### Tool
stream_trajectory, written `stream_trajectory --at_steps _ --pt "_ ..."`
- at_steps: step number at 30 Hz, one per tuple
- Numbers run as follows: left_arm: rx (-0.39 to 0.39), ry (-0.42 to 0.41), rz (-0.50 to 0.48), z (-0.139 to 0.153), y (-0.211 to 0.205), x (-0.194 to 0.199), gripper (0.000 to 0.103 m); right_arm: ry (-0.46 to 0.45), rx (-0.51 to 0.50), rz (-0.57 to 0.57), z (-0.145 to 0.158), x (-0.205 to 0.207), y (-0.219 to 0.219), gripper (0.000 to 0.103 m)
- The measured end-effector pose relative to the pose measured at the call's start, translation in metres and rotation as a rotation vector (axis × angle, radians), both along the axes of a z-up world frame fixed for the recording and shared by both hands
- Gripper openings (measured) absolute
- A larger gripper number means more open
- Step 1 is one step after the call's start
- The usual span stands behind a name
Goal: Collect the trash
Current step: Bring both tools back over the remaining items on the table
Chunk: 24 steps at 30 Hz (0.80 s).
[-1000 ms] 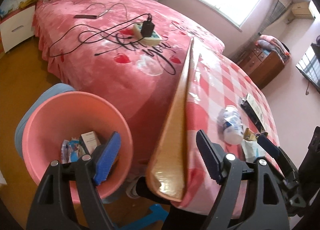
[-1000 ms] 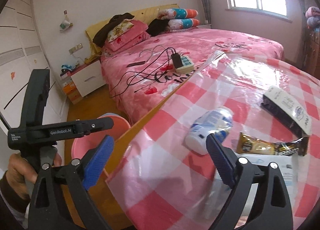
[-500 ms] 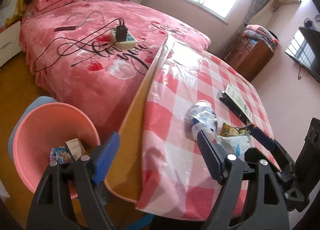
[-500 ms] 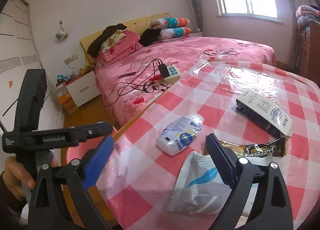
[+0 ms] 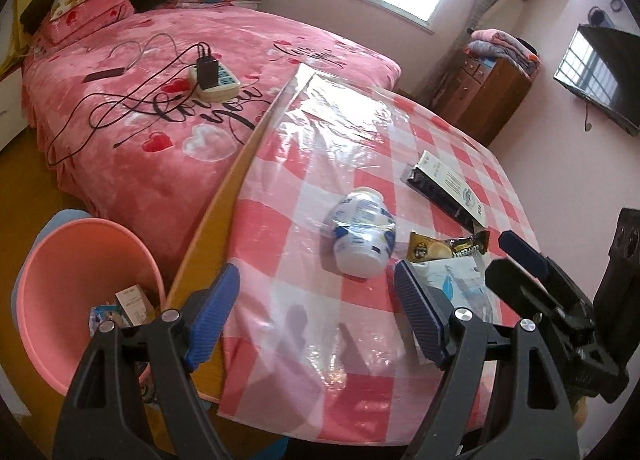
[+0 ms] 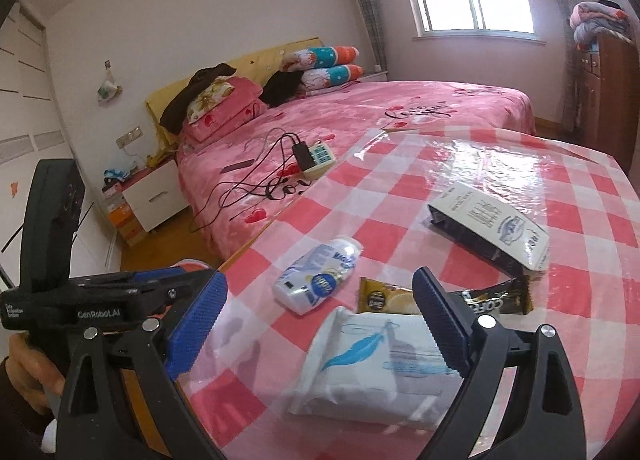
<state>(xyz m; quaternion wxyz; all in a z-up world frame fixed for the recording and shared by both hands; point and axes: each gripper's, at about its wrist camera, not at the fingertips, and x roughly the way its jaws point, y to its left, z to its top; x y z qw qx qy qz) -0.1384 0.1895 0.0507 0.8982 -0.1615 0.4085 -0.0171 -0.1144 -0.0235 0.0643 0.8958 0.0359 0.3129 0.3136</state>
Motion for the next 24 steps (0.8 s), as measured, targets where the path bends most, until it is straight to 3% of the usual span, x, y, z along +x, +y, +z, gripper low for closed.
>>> stream_trajectory --at_steps 15,24 --pt "0.071 0.000 -0.090 0.001 -0.046 0.009 0.080 0.024 0.038 -0.111 0.002 0.019 -0.058 0.093" --pt "0.083 0.024 -0.117 -0.006 -0.061 0.028 0.080 0.095 0.022 -0.215 -0.009 0.045 -0.099 0.093"
